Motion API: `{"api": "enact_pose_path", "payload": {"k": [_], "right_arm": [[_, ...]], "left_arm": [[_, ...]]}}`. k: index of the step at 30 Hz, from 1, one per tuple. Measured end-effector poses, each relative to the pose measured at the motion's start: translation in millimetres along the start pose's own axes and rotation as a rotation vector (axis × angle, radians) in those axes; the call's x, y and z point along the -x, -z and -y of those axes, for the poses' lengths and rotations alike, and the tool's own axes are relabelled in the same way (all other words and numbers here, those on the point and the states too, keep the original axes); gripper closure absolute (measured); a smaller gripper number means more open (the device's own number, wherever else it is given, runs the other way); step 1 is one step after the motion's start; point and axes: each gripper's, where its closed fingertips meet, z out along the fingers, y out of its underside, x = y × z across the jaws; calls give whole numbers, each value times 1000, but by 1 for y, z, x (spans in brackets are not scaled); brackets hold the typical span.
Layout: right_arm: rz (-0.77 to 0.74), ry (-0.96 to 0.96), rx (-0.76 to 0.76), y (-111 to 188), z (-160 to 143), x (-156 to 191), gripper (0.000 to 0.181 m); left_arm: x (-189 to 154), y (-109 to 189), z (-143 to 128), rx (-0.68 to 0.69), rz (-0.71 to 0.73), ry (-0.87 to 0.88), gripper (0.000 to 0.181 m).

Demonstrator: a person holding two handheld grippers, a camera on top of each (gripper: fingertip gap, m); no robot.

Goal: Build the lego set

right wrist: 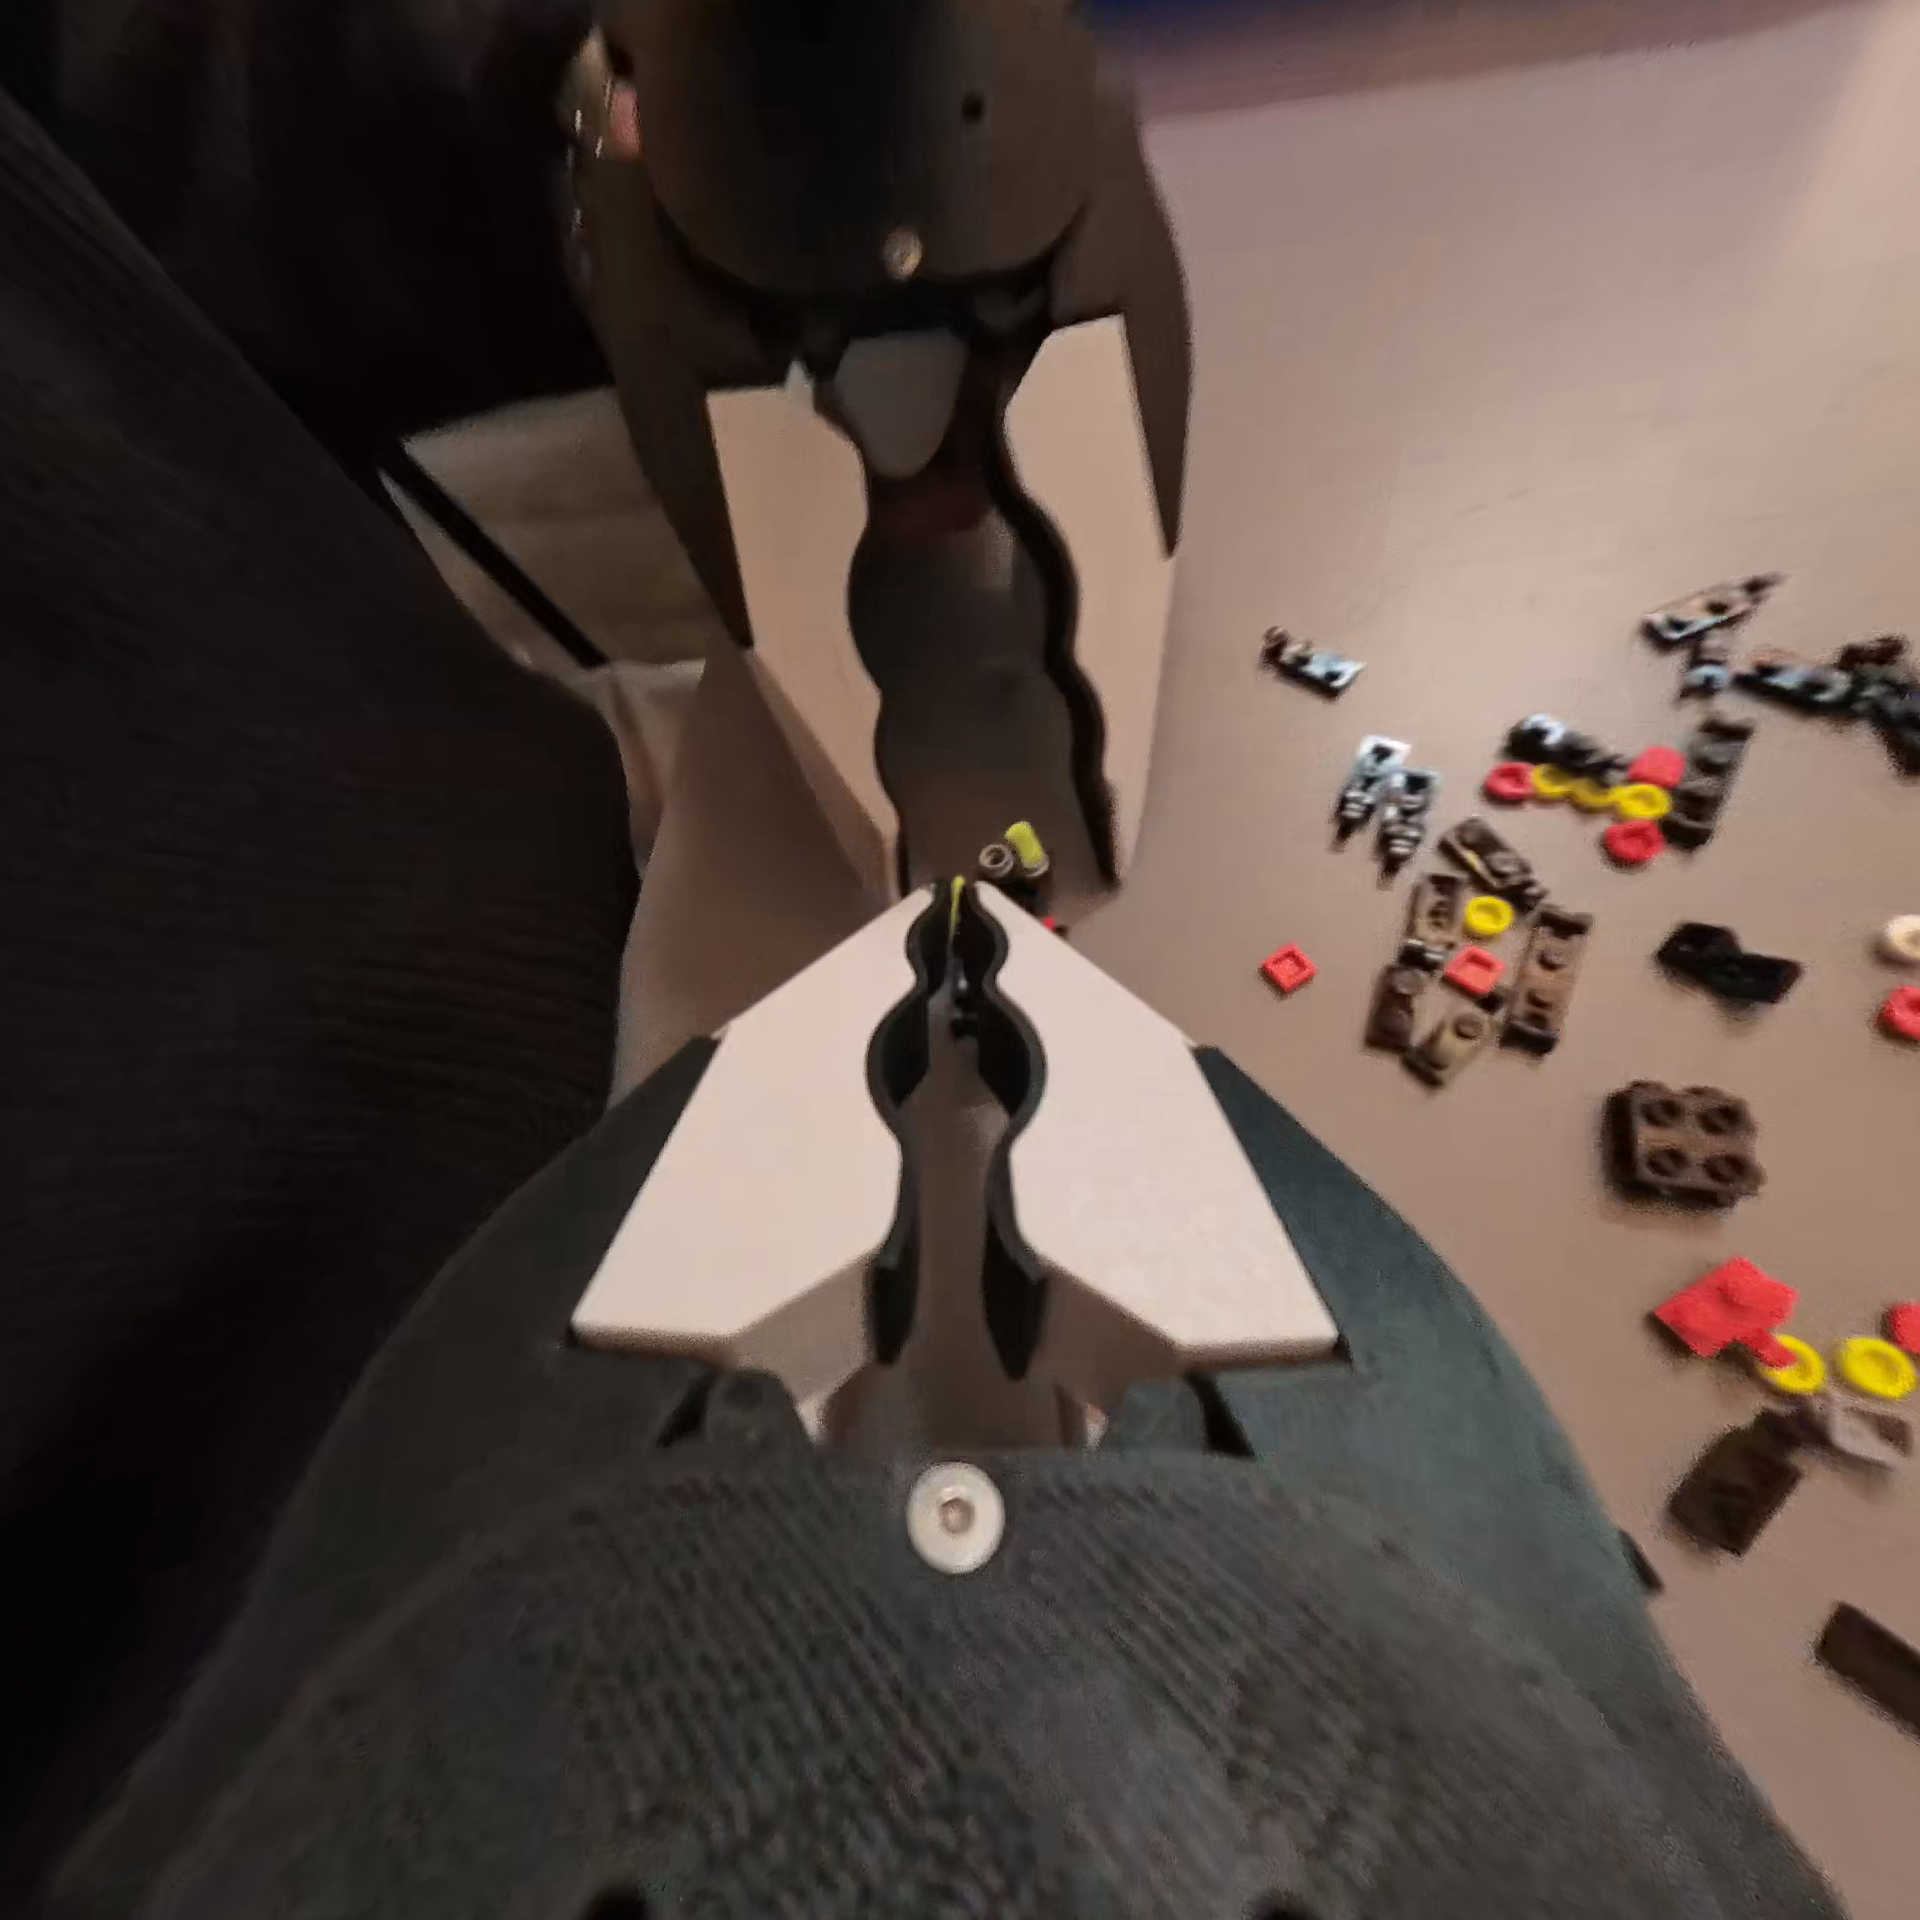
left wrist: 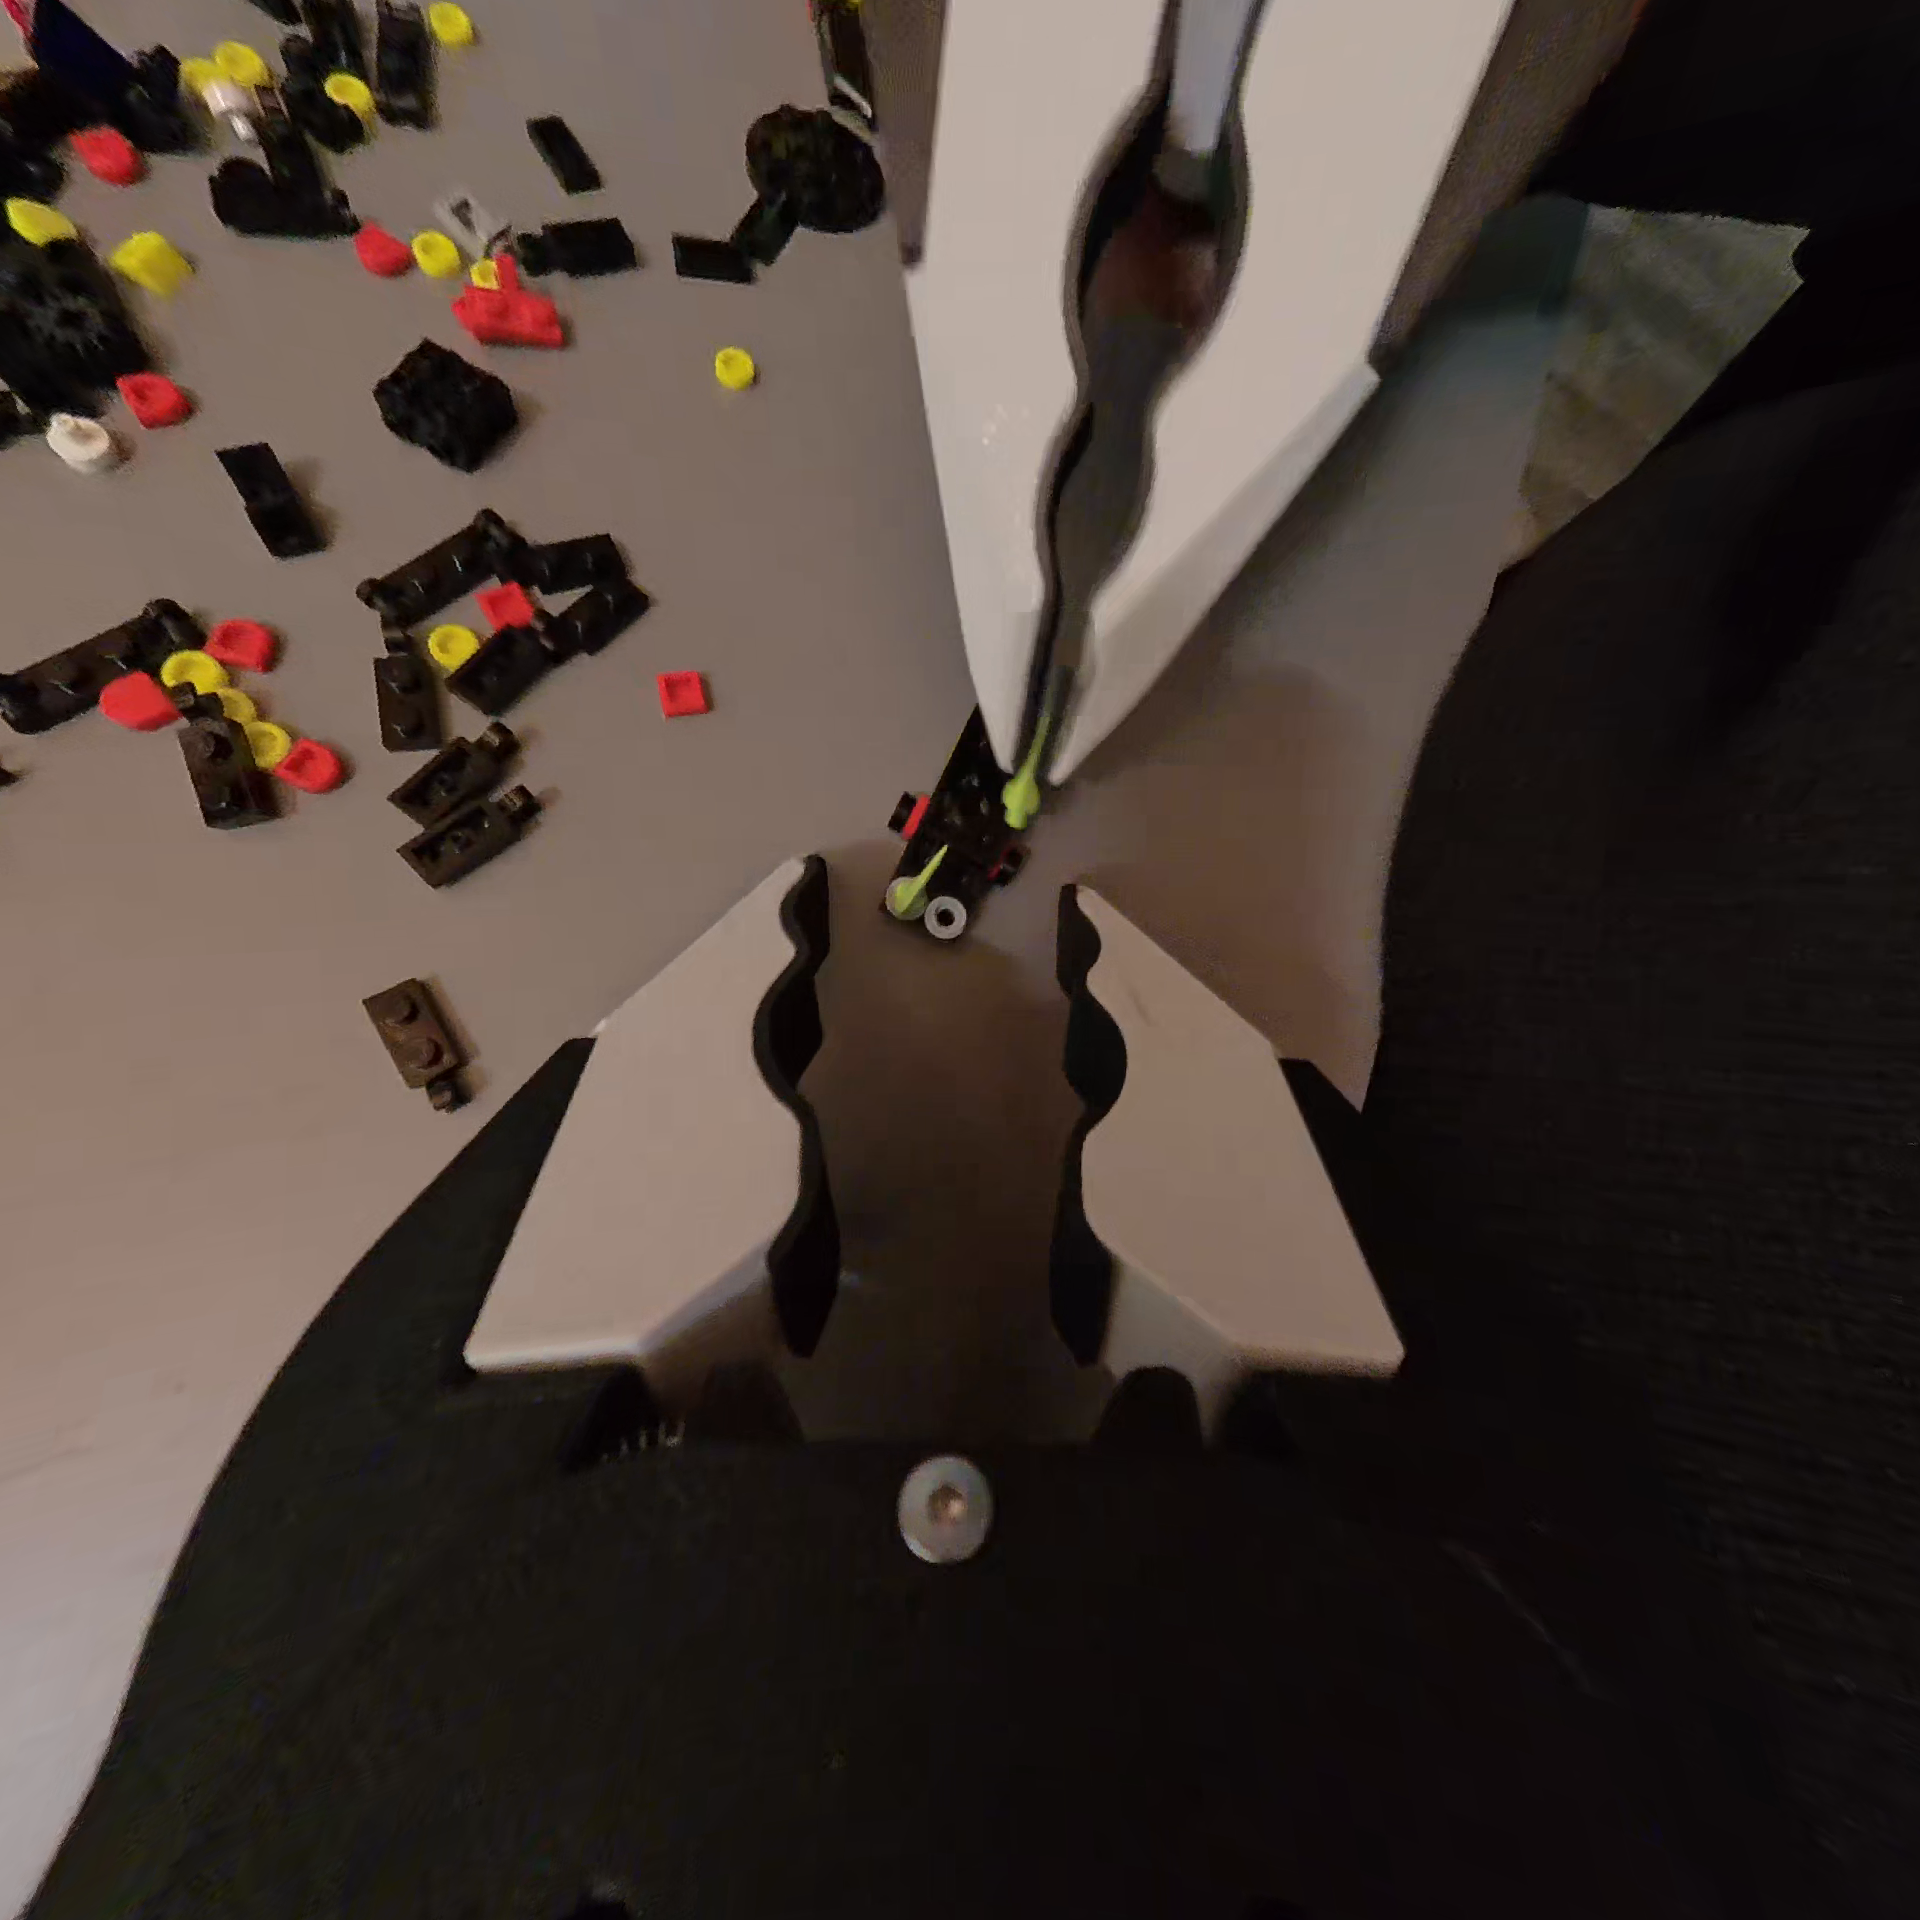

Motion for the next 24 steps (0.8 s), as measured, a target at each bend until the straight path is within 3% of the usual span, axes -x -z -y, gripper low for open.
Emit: {"api": "enact_pose_path", "payload": {"k": [5, 10, 24], "right_arm": [[-21, 43, 77, -10, -11, 1, 181], [4, -9, 49, -5, -11, -2, 181], [1, -46, 10, 3, -7, -9, 181]], "left_arm": [[3, -1, -1, 2, 17, -8, 153], [1, -3, -2, 17, 32, -49, 166], [0, 0, 4, -24, 9, -34, 168]]}}
